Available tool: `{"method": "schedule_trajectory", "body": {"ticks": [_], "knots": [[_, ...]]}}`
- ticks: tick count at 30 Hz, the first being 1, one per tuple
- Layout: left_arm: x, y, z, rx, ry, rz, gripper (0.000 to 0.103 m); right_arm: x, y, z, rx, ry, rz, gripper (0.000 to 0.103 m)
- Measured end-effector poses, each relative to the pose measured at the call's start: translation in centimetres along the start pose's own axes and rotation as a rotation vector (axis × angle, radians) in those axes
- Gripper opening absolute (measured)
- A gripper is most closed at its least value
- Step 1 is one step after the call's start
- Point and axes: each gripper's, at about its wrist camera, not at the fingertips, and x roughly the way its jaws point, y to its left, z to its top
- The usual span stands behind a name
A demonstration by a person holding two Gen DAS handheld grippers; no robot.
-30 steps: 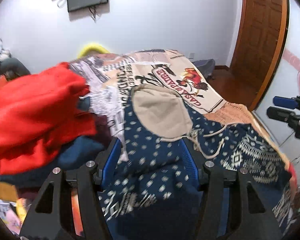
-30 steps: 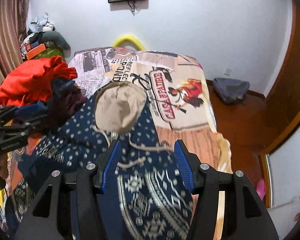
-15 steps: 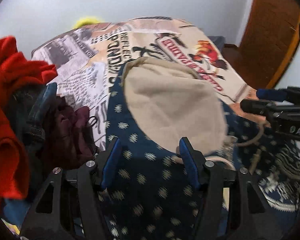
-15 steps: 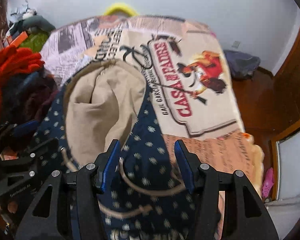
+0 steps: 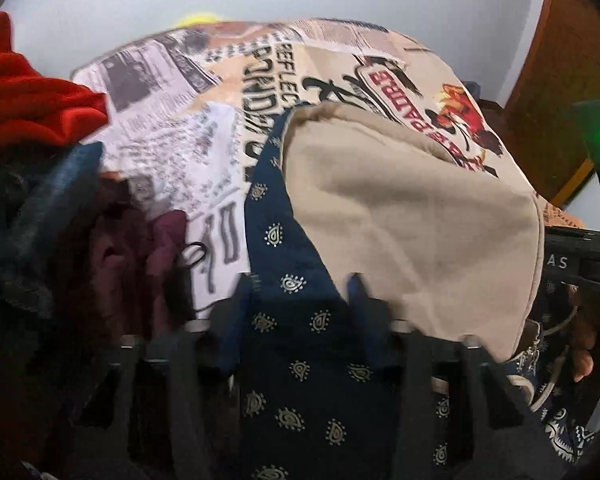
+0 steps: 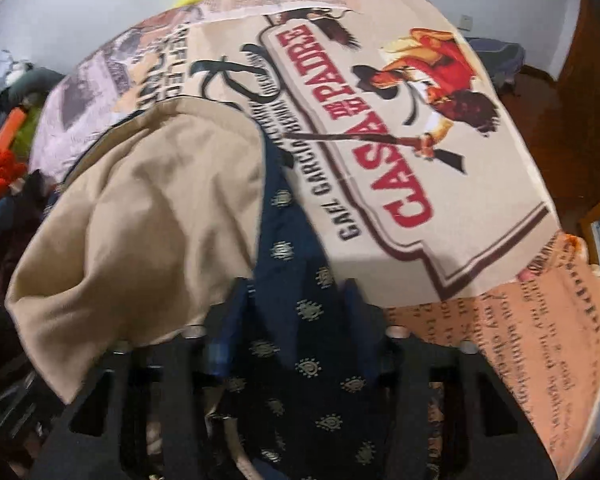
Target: Fold large clothes
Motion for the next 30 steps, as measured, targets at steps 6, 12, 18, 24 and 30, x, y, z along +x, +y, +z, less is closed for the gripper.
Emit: {"method": "schedule_trajectory", "body": {"ticks": [6,12,18,24,30], "knots": [[-1.0,0.3,0.1,-0.050,-0.002,-0.052,0.011,-2.4,2.1,-0.1,-0.091,-0.059,-0.040,0.011],[-5.8,-1.5,-0.3,-0.018,-0.024,-0.181,0.010,-9.2,3.0,-1.1,-0.123,-0.159,0.043,0.010],[-13.3,-3.8,-3.2,0.086,-0.061,-0.249,0.010,-15.1,3.2,-5.0,-0.183,-0.197,0.063,0.010],[-18.9,-3.0,-7.6,0.121,-0.074,-0.251,0.010,-20.1,3.1,-10.5,-0.227,-0.230,0.068,0.010],[-20.8,-0.4,-12.9,0.082,-0.046,-0.241,0.010,-22.5,2.5,-15.9,-0.240,-0.249,0.063,0.010]]}}
